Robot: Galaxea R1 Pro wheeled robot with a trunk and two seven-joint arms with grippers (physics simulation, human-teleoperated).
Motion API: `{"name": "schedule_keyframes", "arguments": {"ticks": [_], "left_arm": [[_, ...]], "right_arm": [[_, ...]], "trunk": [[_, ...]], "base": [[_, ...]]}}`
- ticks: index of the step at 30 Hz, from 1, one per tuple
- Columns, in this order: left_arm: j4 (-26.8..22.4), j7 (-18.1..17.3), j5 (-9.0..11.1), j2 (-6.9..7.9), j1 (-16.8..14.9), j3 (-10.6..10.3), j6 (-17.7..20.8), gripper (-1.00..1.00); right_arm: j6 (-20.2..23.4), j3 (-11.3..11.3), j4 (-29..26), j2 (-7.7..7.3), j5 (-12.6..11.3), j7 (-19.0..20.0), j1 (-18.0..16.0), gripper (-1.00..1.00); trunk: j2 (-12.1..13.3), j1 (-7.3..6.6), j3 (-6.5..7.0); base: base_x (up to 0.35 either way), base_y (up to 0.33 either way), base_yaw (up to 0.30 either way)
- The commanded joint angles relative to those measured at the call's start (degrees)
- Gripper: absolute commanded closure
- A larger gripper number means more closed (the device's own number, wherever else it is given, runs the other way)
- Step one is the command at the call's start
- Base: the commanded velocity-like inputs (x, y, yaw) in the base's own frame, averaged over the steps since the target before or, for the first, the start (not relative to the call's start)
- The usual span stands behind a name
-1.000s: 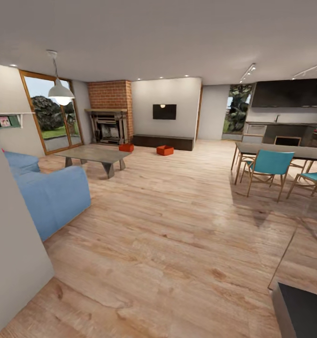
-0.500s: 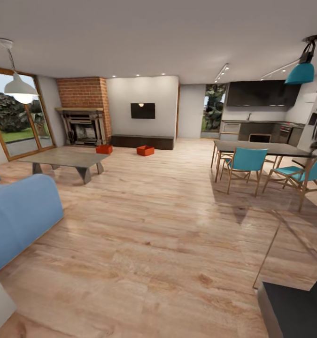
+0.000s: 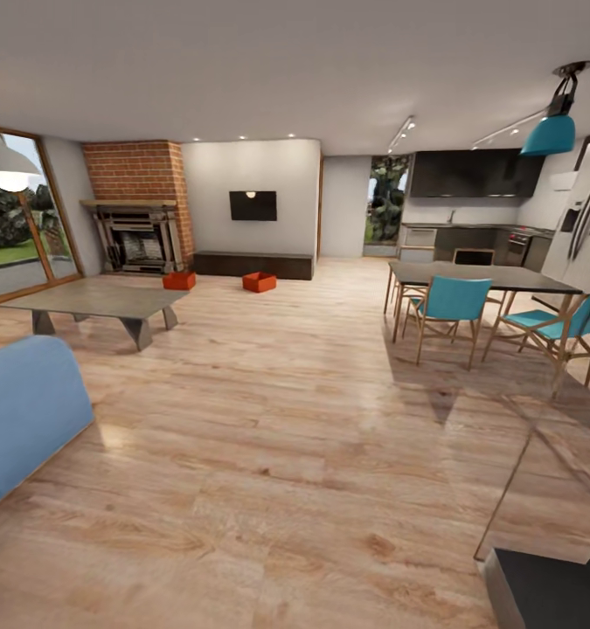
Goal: Move the two storage containers from the living room to the garage. In the garage, place one container on the floor and stack the other container on top of it (either order is fine).
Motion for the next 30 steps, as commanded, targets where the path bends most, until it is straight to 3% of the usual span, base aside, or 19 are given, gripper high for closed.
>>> {"name": "schedule_keyframes", "arguments": {"ticks": [1, 30], "left_arm": [[-0.07, 0.03, 0.20, -0.01, 0.02, 0.05, -0.06, -1.00], [-0.07, -0.04, 0.26, 0.08, 0.02, 0.13, 0.16, -1.00]], "right_arm": [[-0.20, 0.25, 0.17, 0.01, 0.58, -0.37, -0.07, -1.00], [-0.22, -0.18, 0.17, 0.45, 0.35, -0.47, -0.07, -1.00]], "trunk": [[-0.02, 0.03, -0.05], [-0.02, 0.03, -0.05]], "base": [[0.322, 0.000, 0.000], [0.322, 0.000, 0.000]]}}
